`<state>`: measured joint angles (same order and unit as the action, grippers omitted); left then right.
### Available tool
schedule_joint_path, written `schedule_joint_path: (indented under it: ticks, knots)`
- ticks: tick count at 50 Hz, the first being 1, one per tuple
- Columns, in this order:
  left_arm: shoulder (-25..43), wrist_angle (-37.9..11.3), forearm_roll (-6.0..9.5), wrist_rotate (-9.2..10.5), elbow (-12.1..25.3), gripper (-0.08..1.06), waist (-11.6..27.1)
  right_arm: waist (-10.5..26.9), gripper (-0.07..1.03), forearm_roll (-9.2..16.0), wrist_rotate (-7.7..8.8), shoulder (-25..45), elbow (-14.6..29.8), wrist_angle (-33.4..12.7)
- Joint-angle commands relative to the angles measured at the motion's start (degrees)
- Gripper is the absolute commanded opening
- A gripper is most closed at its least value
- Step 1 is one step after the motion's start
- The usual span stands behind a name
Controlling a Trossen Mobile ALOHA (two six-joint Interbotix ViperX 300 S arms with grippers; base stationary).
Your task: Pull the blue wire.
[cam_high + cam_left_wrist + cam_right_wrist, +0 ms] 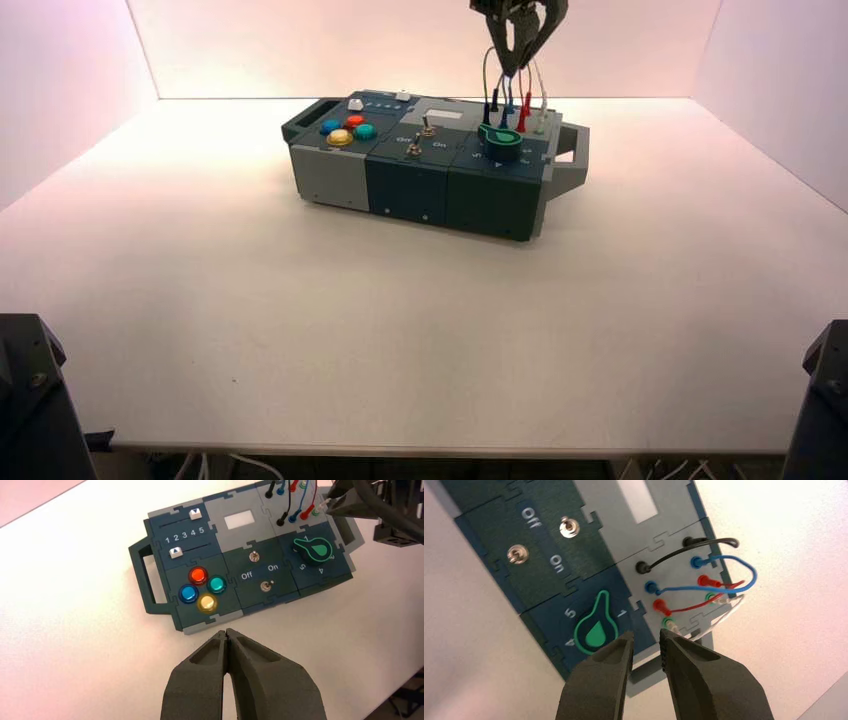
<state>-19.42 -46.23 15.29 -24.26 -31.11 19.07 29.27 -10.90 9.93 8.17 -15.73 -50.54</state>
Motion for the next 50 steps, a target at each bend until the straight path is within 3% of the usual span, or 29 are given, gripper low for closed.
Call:
schedule_joint_path:
  ticks: [1, 32, 50]
  knots:
    - [-0.26, 0.35, 0.18, 0.0, 2.2, -0.03, 0.0, -1.05, 0.3, 0.18, -0.18, -0.09, 0.88, 1.32]
    - [1.67, 0.26, 0.18, 0.0, 3.16, -0.03, 0.0, -1.58, 0.3, 0.53, 0.44, 5.27, 5.36, 1.32]
    - [1.76, 0.09, 0.18, 0.0, 3.16, -0.03, 0.0, -1.85, 0.28, 0.0, 0.44, 8.17, 5.71, 1.67]
